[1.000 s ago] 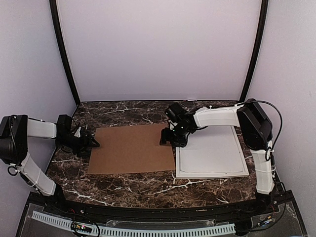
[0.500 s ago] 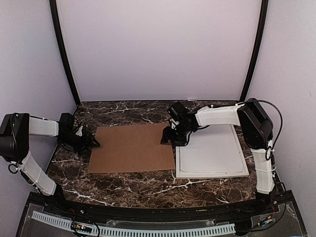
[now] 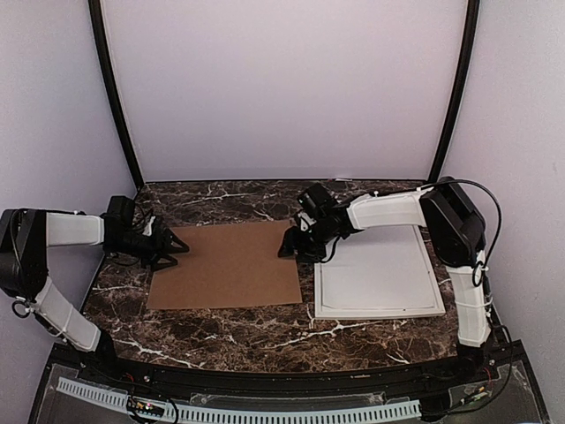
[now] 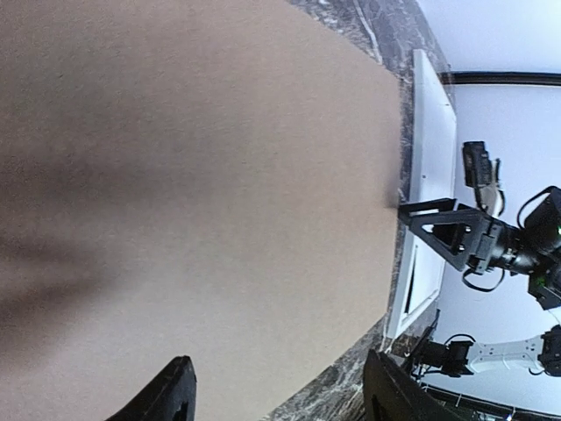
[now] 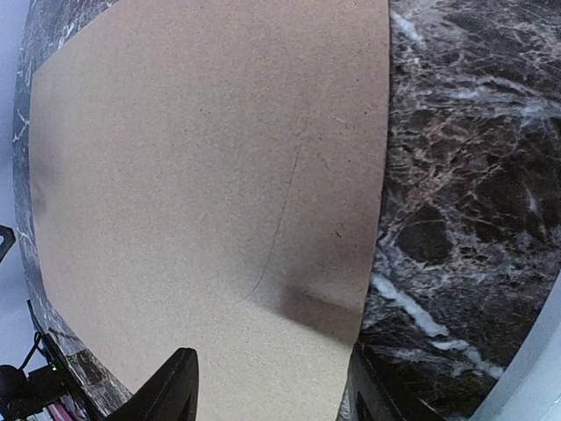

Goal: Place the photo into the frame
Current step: Pick up the backboard from the center of the board.

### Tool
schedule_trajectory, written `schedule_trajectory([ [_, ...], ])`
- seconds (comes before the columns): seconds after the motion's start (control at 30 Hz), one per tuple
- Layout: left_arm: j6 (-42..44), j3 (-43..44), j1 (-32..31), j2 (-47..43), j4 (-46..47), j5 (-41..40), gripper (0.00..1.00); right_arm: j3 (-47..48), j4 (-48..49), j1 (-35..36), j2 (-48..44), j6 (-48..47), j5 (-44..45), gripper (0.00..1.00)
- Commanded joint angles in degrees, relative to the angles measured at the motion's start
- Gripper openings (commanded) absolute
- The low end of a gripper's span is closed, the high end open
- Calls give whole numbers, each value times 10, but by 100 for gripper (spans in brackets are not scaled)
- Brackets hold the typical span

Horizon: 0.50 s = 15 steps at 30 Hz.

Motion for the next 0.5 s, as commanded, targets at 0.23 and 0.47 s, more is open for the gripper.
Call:
schedule_trajectory([
  [0.23, 37, 48, 1, -64, -74, -74, 69, -14, -10, 8, 24, -4, 4, 59],
  [0.47, 86, 78, 1, -39, -126, -261, 80, 12, -52, 13, 18, -23, 58, 63],
])
